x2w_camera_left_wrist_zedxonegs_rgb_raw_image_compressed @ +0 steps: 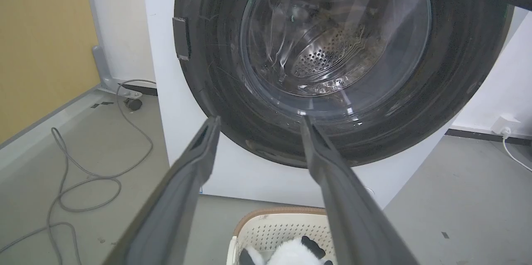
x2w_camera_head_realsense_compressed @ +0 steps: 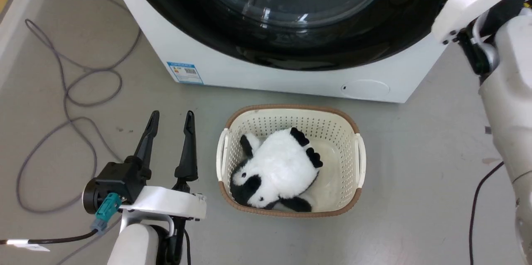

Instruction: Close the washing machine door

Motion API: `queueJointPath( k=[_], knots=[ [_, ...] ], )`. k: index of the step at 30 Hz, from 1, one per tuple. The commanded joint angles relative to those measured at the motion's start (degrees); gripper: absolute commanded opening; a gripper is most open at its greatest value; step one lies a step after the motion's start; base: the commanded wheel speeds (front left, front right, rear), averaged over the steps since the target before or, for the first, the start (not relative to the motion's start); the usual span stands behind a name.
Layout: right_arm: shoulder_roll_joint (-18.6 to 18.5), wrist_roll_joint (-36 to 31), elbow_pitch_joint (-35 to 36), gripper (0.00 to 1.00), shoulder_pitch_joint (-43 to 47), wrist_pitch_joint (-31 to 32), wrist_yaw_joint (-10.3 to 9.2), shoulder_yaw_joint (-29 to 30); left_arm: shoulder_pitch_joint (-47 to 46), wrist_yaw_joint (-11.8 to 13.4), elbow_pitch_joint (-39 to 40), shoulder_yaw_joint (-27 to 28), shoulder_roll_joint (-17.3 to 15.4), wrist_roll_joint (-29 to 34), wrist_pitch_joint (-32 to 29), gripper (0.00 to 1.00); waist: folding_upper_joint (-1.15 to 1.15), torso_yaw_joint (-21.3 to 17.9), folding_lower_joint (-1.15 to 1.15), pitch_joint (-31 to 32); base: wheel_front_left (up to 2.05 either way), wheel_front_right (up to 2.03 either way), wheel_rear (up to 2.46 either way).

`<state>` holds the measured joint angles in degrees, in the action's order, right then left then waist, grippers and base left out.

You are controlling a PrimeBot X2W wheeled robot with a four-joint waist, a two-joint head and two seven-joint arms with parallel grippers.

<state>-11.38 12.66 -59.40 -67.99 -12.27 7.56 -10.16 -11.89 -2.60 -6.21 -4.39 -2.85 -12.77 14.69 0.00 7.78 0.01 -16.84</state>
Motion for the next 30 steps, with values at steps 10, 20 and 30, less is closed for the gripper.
queueJointPath(
  k=[10,20,30],
  knots=[
    [2.3,4.0,3.59,0.0,13.52,-2.37,-0.08,-8.72,3.03,0.39,-2.34,0.88,-0.03,1.19,0.3,1.0,0.0,-2.22,-0.01,8.47,0.0,0.0,0.0],
    [-0.17,6.3,17.62,1.0,32.8,-2.71,-0.08,-7.03,6.94,-0.04,-3.64,2.98,-0.03,2.16,0.3,1.0,0.0,-4.63,-0.01,14.25,0.0,0.0,0.0],
    [2.43,-0.66,31.36,1.0,50.36,-1.43,-0.08,6.05,9.2,-0.36,-5.18,4.41,-0.14,2.73,0.3,1.0,0.0,-6.47,-0.01,16.85,0.0,0.0,0.0]
  ],
)
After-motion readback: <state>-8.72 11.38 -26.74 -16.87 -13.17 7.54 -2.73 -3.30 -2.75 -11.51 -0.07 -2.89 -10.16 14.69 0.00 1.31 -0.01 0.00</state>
